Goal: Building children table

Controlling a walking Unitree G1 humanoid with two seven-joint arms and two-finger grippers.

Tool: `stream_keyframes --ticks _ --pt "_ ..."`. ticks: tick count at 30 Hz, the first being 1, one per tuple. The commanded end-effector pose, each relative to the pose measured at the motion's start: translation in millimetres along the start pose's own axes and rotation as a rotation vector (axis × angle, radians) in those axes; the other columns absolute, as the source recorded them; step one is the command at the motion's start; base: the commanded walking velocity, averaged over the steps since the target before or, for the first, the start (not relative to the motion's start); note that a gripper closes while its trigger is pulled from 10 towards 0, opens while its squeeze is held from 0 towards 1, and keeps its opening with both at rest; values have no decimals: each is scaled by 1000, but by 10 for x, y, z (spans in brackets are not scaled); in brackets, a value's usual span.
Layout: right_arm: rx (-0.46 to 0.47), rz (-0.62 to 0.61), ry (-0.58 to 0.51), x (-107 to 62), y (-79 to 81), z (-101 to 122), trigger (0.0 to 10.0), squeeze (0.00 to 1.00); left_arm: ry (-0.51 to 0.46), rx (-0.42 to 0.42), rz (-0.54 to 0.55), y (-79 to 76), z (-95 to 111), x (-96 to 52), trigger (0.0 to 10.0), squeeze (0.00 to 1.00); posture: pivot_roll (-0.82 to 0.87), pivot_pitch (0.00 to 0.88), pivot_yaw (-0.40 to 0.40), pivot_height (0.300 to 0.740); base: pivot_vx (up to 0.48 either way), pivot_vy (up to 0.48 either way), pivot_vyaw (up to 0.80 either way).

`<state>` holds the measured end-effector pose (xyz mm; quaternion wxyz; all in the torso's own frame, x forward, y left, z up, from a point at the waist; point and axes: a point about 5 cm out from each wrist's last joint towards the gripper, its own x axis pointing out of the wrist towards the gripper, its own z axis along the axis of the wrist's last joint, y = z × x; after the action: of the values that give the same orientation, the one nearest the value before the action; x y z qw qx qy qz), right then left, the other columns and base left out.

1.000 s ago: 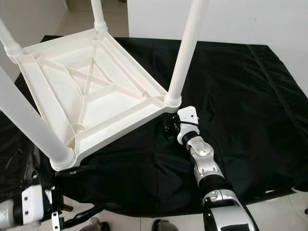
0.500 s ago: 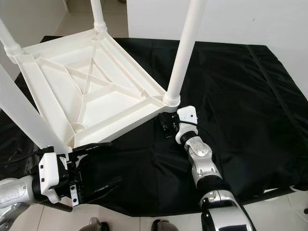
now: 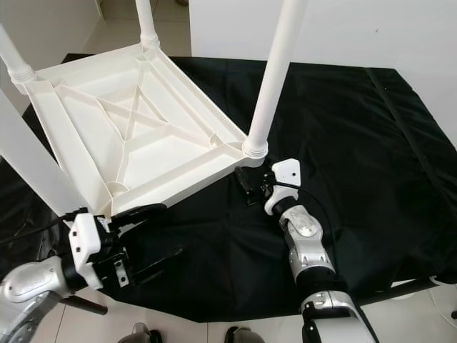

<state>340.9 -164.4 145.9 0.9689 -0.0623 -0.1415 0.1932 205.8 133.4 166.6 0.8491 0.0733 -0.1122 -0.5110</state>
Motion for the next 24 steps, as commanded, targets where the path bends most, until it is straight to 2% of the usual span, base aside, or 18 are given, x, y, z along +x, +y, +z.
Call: stream_keyframes --ticks 1,11,14,19,24 --pt "-25 -53 -14 -49 -140 41 10000 0 41 -23 298 180 -117 -26 10000 0 84 126 -46 740 0 0 0" --pt "-46 -107 -44 -22 -278 131 10000 0 56 -23 388 377 -216 -20 10000 0 75 93 -45 740 0 0 0" --pt "-50 -106 -45 -21 -283 134 10000 0 58 -25 389 382 -224 -20 10000 0 75 93 -45 740 0 0 0" --pt "-31 -27 -34 69 -294 156 10000 0 70 -12 391 434 -242 32 10000 0 67 73 -46 740 0 0 0" --pt "-31 35 -31 152 -285 194 10000 0 85 -6 382 445 -284 19 10000 0 67 67 -50 740 0 0 0"
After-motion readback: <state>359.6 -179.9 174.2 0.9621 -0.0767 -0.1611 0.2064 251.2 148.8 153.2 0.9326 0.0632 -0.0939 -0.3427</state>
